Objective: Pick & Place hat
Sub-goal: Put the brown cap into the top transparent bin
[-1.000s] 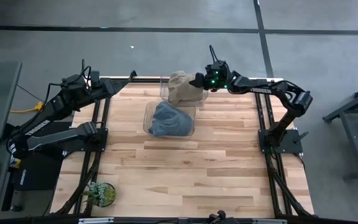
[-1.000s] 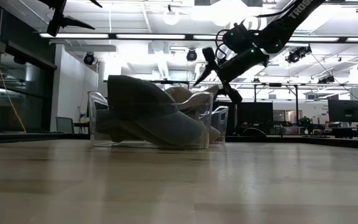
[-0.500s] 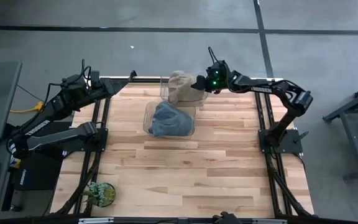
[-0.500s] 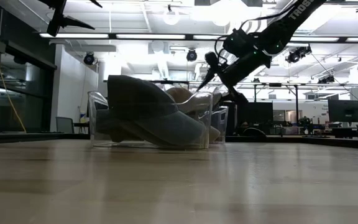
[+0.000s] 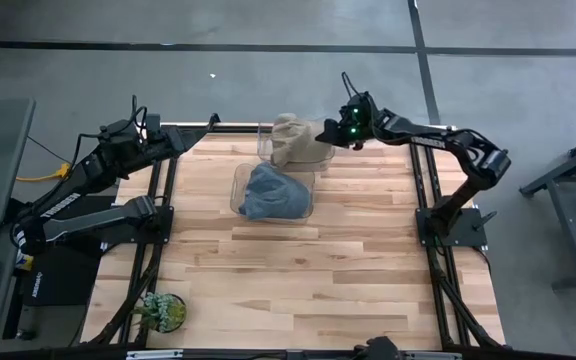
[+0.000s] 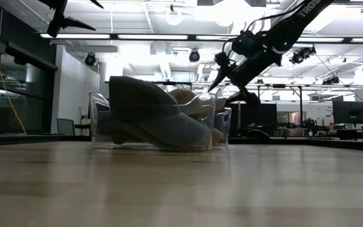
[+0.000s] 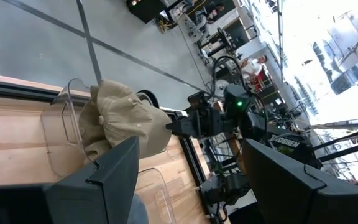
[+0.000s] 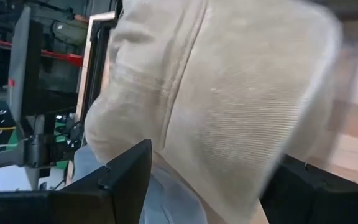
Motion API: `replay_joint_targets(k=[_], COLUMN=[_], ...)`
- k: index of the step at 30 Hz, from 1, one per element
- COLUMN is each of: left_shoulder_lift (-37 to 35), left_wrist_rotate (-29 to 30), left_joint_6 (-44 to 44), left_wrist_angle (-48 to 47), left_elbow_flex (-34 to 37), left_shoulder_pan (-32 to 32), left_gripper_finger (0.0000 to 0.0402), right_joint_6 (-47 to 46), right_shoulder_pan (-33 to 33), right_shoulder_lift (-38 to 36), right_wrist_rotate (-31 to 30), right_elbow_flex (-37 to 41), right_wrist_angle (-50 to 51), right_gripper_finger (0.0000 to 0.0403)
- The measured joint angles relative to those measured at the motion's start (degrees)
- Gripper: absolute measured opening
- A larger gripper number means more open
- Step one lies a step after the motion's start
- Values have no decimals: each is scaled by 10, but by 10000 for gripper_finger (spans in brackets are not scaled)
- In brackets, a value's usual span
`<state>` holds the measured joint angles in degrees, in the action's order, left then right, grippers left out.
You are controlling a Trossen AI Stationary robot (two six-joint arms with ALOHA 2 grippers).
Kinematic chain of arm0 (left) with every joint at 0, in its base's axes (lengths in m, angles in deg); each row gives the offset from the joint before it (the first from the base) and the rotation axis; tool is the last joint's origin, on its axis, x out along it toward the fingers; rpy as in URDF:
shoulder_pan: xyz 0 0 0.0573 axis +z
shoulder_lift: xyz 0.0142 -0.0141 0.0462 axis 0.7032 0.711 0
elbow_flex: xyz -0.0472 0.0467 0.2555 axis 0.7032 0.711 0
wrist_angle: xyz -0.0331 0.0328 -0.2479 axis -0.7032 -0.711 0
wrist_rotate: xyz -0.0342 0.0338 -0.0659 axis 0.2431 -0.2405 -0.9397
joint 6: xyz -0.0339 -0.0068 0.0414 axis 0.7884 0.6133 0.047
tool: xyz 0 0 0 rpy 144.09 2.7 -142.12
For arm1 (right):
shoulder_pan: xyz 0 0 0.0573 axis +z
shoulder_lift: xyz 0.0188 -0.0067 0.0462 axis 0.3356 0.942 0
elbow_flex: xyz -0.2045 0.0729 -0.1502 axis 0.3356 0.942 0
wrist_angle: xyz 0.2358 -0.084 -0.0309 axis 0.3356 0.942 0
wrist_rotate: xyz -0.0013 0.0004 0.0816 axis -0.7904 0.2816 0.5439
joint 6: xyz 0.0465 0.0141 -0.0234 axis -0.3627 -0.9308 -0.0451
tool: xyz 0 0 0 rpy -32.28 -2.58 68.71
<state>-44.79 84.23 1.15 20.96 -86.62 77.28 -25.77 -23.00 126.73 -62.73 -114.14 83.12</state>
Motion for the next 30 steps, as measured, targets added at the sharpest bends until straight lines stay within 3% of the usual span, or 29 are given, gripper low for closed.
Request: replay_joint_targets(k=[11, 20, 25, 30], left_shoulder_lift=[0, 0, 0, 0], left_wrist_rotate=[0, 0, 0, 0], left_joint_6=[0, 0, 0, 3], left_wrist_angle=[-5, -11, -11, -10], left_elbow_flex=[0, 0, 0, 0], left_shoulder_pan=[0, 0, 0, 0], left_gripper_finger=[261, 261, 261, 261], right_joint_6=[67, 218, 278, 300], right_shoulder_pan=[-45, -10, 22, 39], right_shoulder_lift=[-79, -99, -99, -99], right_wrist_rotate=[-46, -31, -59, -86], right_elbow_flex=[0, 0, 0, 0], right_wrist_angle=[134, 123, 123, 98], right_gripper_finger=[250, 237, 192, 99])
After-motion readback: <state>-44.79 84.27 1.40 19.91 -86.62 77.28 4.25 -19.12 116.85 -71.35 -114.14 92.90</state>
